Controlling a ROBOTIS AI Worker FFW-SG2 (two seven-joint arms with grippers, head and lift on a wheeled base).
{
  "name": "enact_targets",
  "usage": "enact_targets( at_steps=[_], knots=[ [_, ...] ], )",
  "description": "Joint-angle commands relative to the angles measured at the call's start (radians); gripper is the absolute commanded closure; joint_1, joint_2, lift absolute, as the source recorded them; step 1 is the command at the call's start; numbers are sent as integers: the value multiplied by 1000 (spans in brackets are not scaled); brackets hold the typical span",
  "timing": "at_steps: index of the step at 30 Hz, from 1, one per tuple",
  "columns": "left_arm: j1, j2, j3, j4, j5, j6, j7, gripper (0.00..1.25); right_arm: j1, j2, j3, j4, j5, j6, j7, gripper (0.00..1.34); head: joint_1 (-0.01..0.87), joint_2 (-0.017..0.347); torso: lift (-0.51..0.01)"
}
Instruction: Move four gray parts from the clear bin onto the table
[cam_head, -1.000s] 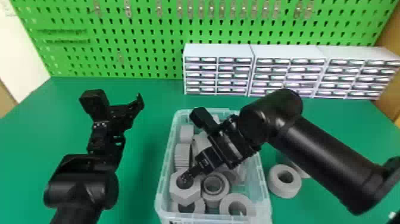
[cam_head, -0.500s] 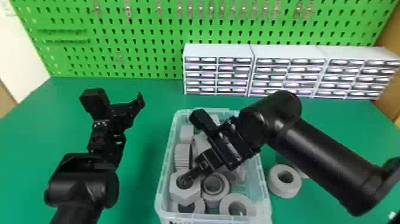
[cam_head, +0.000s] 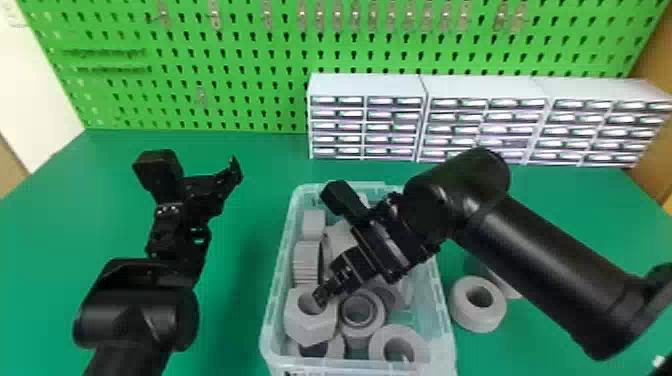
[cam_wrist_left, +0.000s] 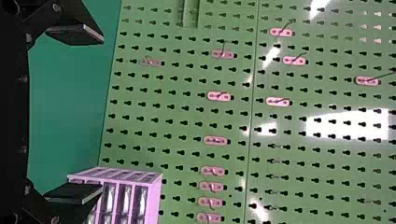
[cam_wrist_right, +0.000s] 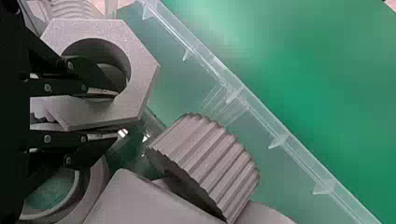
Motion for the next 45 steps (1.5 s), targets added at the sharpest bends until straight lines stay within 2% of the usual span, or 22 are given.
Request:
enact_targets(
  at_steps=[1, 11, 22, 32, 39, 45],
  knots=[
    [4, 2, 3, 0, 0, 0, 0, 162, 0, 0, -15, 0, 8, 12, 0, 1030, 693, 72, -52],
    [5, 2, 5, 0, 2, -2, 0, 162, -3, -3, -51, -18, 19, 46, 0, 1030, 693, 72, -52],
    [7, 3, 5, 0, 2, -3, 0, 162, 0, -8, -110, -100, 50, 81, 0, 1030, 693, 72, -52],
    [13, 3, 5, 0, 5, -3, 0, 162, 19, -14, -228, -190, 120, 141, 0, 1030, 693, 72, -52],
    [14, 3, 1, 0, 5, -3, 0, 162, 27, -17, -281, -213, 156, 172, 0, 1030, 693, 72, -52],
    [16, 3, 3, 0, 8, -3, 0, 162, 36, -18, -331, -238, 223, 204, 0, 1030, 693, 72, -52]
  ],
)
